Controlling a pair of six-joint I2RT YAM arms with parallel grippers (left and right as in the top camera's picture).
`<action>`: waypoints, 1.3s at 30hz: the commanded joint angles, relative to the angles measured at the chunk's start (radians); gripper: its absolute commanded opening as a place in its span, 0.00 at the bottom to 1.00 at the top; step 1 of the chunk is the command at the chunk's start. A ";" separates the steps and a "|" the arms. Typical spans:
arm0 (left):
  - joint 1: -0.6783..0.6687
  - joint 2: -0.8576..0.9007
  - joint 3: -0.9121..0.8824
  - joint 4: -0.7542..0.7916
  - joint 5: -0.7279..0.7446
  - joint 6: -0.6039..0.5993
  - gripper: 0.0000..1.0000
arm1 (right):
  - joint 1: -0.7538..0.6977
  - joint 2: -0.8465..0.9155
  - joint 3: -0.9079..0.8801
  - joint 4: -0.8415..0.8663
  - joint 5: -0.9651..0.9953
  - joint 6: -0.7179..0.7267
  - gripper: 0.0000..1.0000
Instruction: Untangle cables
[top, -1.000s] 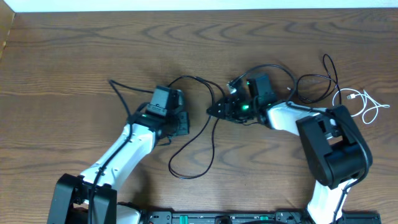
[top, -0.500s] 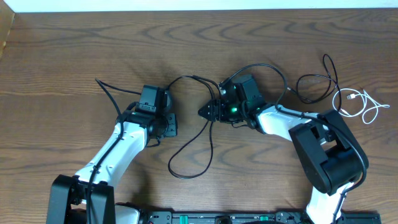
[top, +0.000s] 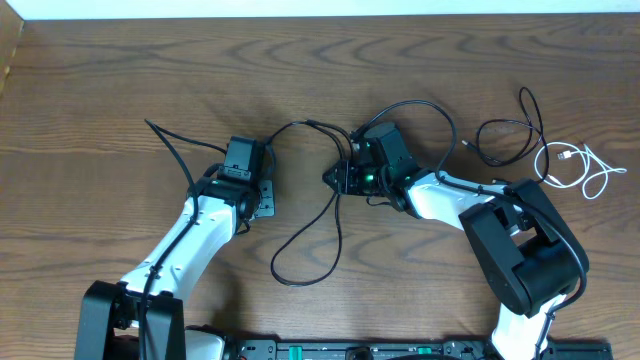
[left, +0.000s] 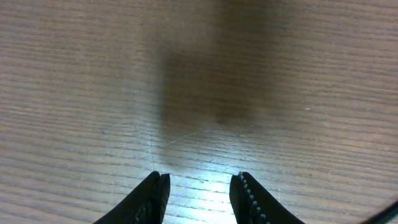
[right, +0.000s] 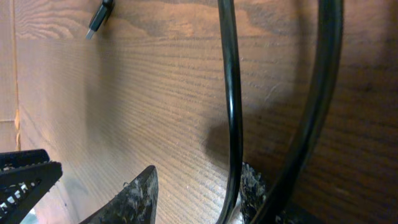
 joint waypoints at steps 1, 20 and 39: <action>0.006 0.010 -0.002 -0.003 -0.031 0.013 0.38 | -0.001 0.089 -0.061 -0.051 0.198 0.014 0.43; 0.006 0.010 -0.002 -0.018 -0.031 0.011 0.42 | 0.014 0.089 -0.061 -0.055 0.261 0.041 0.52; 0.006 0.012 -0.050 -0.010 -0.031 -0.044 0.42 | 0.003 0.040 -0.006 -0.257 0.322 0.026 0.61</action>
